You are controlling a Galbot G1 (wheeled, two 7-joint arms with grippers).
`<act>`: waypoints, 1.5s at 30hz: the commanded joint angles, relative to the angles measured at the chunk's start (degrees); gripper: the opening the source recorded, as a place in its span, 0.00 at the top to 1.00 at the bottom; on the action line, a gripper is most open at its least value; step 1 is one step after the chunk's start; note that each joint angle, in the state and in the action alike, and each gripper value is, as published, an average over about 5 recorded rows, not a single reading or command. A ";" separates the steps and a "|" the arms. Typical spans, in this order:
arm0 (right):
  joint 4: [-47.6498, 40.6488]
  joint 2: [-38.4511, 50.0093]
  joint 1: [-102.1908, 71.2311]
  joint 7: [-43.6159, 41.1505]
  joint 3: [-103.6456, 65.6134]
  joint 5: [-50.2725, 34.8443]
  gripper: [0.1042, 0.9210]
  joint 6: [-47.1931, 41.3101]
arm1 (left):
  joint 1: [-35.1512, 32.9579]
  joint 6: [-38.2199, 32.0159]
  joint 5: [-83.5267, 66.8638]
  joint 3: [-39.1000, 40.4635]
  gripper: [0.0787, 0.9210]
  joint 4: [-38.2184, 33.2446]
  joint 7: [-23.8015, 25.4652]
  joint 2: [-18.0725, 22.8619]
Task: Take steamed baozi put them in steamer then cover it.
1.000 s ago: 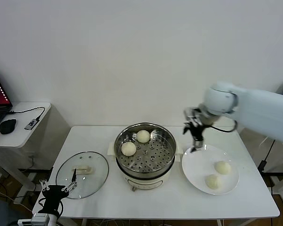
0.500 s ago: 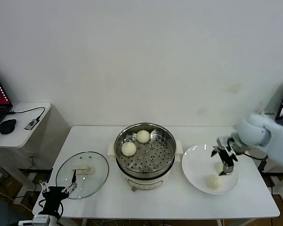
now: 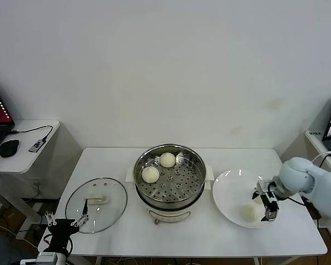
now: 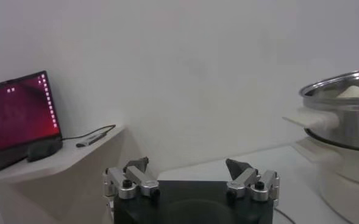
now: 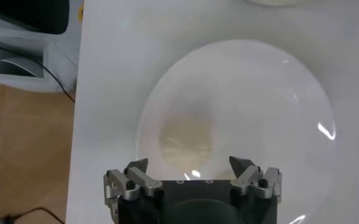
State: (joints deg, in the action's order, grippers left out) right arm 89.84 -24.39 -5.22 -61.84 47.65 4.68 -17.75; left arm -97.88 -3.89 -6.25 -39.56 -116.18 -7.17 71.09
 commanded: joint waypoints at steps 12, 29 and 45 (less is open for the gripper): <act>-6.03 -4.97 -6.93 2.93 -4.46 2.58 0.19 -0.12 | 0.24 -0.42 0.13 0.06 0.12 0.84 -0.02 -0.04; -4.52 -2.71 -1.37 1.27 -3.10 0.92 0.45 0.15 | 0.04 -0.68 0.15 -0.18 0.12 0.58 -0.20 -0.74; -3.98 -5.79 41.50 -1.17 17.93 -14.71 0.44 -0.20 | 0.55 -0.61 -0.46 0.60 0.12 -0.60 -0.02 -1.32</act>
State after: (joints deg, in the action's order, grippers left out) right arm 86.16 -27.08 11.58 -62.35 53.24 -2.03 -17.98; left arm -97.35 -4.46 -6.41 -39.01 -116.60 -7.18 69.96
